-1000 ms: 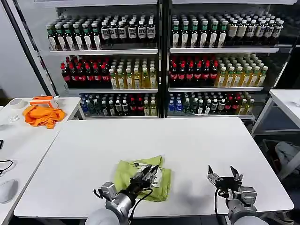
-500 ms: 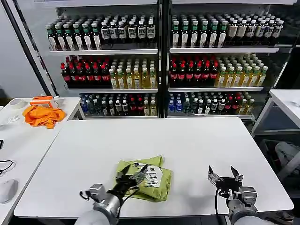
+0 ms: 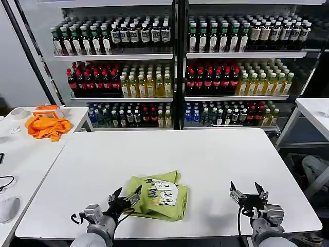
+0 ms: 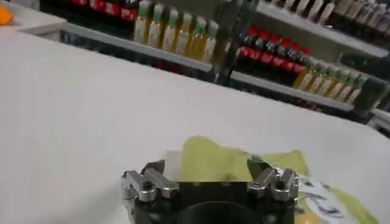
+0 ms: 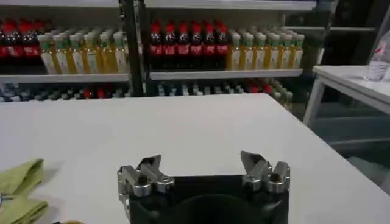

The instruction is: Fold and organize the clothes.

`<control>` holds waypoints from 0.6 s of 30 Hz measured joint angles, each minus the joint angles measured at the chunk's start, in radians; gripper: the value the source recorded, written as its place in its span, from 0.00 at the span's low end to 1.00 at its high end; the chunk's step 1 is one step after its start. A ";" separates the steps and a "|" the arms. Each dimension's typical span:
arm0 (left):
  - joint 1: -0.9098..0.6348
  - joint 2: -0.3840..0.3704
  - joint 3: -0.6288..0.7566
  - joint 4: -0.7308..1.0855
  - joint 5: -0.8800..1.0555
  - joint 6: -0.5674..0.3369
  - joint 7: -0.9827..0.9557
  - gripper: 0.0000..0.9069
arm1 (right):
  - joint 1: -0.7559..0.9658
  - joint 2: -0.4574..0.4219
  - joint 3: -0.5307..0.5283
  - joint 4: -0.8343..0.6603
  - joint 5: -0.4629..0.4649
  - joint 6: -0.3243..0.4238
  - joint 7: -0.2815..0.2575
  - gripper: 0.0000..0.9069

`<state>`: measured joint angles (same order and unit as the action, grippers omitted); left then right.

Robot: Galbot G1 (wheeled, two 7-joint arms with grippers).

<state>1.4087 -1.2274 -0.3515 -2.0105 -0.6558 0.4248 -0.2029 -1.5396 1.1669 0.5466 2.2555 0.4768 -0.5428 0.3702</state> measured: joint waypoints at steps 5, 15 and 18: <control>-0.024 -0.002 0.010 0.037 -0.002 0.015 0.012 0.22 | -0.007 -0.003 0.006 0.009 0.001 -0.003 0.002 1.00; -0.034 0.003 -0.002 0.059 -0.063 0.043 0.045 0.02 | -0.028 -0.006 0.028 0.036 0.011 -0.005 0.003 1.00; -0.032 0.000 -0.013 0.056 -0.097 0.054 0.051 0.02 | -0.034 -0.003 0.032 0.045 0.012 -0.006 0.004 1.00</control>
<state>1.3763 -1.2276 -0.3640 -1.9541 -0.7526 0.4791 -0.1516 -1.5733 1.1636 0.5790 2.3010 0.4890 -0.5486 0.3742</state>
